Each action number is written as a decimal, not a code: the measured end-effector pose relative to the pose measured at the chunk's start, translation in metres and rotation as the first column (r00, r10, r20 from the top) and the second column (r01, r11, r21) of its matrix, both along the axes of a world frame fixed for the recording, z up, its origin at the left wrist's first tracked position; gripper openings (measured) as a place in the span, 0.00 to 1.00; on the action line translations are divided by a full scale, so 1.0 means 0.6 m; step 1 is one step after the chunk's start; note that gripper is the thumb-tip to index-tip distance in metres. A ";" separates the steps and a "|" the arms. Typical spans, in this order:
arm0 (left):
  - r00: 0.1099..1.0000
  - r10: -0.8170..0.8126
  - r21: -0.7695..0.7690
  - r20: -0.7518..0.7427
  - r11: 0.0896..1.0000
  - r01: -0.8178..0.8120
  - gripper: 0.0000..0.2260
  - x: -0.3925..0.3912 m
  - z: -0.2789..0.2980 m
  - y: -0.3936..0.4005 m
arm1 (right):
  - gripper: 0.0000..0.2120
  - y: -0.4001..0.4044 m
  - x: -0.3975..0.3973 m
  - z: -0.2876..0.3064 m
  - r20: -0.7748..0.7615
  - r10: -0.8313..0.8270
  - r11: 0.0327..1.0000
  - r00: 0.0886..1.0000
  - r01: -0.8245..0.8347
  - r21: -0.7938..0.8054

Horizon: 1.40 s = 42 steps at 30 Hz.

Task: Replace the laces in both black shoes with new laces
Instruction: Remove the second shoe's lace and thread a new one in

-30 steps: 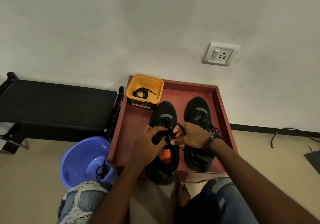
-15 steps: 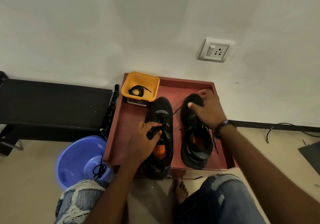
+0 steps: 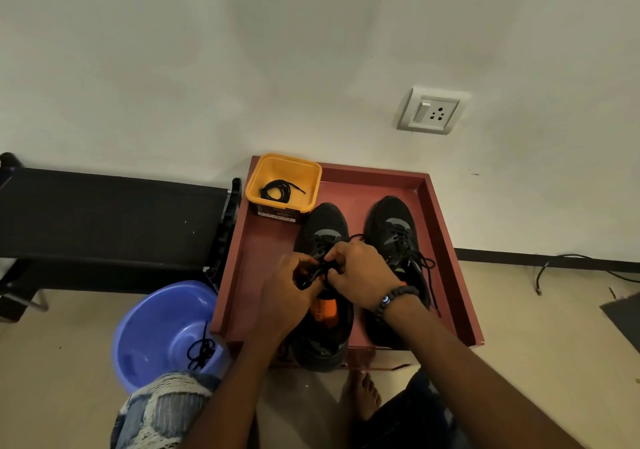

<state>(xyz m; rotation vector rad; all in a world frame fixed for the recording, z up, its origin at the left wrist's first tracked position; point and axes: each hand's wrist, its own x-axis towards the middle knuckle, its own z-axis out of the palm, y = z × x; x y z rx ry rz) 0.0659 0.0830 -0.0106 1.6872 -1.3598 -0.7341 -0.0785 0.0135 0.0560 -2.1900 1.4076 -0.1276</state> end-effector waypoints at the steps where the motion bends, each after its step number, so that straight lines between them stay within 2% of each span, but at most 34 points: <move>1: 1.000 -0.001 -0.003 0.003 1.000 0.001 0.12 0.000 0.000 0.000 | 0.10 -0.004 -0.001 0.000 0.013 -0.011 1.000 1.000 0.010 0.005; 5: 1.000 0.005 -0.024 0.018 1.000 -0.005 0.08 0.000 0.001 0.002 | 0.06 -0.014 -0.006 0.006 0.024 -0.007 0.999 1.000 0.006 0.047; 10: 1.000 0.022 -0.056 -0.007 0.998 -0.022 0.06 -0.003 -0.001 0.003 | 0.08 -0.015 0.019 0.027 -0.239 0.041 0.998 0.970 -0.052 -0.038; 13: 0.999 0.029 -0.049 -0.044 0.998 -0.031 0.08 -0.004 -0.005 0.001 | 0.11 -0.006 0.035 0.026 -0.287 0.057 0.994 0.956 -0.081 -0.072; 19: 0.987 -0.020 -0.062 -0.160 0.998 0.010 0.08 -0.002 -0.008 -0.003 | 0.06 -0.002 0.012 0.006 -0.101 0.030 1.000 0.994 -0.030 0.000; 22: 0.950 -0.045 -0.001 -0.308 0.999 0.047 0.08 0.002 -0.013 -0.008 | 0.08 0.007 0.004 0.006 -0.107 0.088 0.988 0.990 -0.101 -0.119; 24: 0.933 -0.055 0.036 -0.354 0.997 0.073 0.07 0.002 -0.016 -0.010 | 0.10 0.012 0.001 0.002 -0.144 0.159 0.962 0.977 -0.186 -0.198; 27: 0.914 -0.048 0.061 -0.403 0.995 0.079 0.07 0.001 -0.015 -0.007 | 0.06 0.004 -0.003 -0.008 -0.064 0.237 0.940 0.969 -0.246 -0.236; 29: 0.910 -0.051 0.063 -0.410 0.994 0.085 0.06 0.000 -0.014 -0.006 | 0.05 -0.001 -0.006 -0.015 0.017 0.197 0.958 0.980 -0.189 -0.214; 32: 0.918 -0.058 0.050 -0.391 0.995 0.084 0.06 -0.001 -0.013 -0.007 | 0.05 -0.003 -0.008 -0.027 0.154 -0.001 0.991 0.988 0.022 -0.133; 34: 0.922 -0.045 0.045 -0.384 0.997 0.067 0.07 -0.002 -0.013 -0.007 | 0.02 -0.005 -0.009 -0.026 0.191 -0.039 0.996 0.981 0.053 -0.068; 36: 0.919 -0.025 0.058 -0.395 0.997 0.052 0.10 -0.001 -0.012 -0.006 | 0.08 -0.014 -0.010 -0.011 0.151 0.093 0.995 0.984 -0.089 -0.038; 38: 0.916 -0.019 0.072 -0.400 0.996 0.052 0.14 0.001 -0.011 -0.006 | 0.09 -0.024 -0.002 0.007 -0.014 0.263 0.964 0.965 -0.263 -0.032; 40: 0.922 -0.017 0.077 -0.388 0.996 0.051 0.16 0.001 -0.009 -0.005 | 0.07 -0.035 0.008 0.023 -0.162 0.330 0.942 0.930 -0.335 0.001; 42: 0.922 -0.015 0.082 -0.387 0.995 0.050 0.16 0.002 -0.009 -0.005 | 0.05 -0.043 0.018 0.032 -0.227 0.344 0.936 0.911 -0.351 0.008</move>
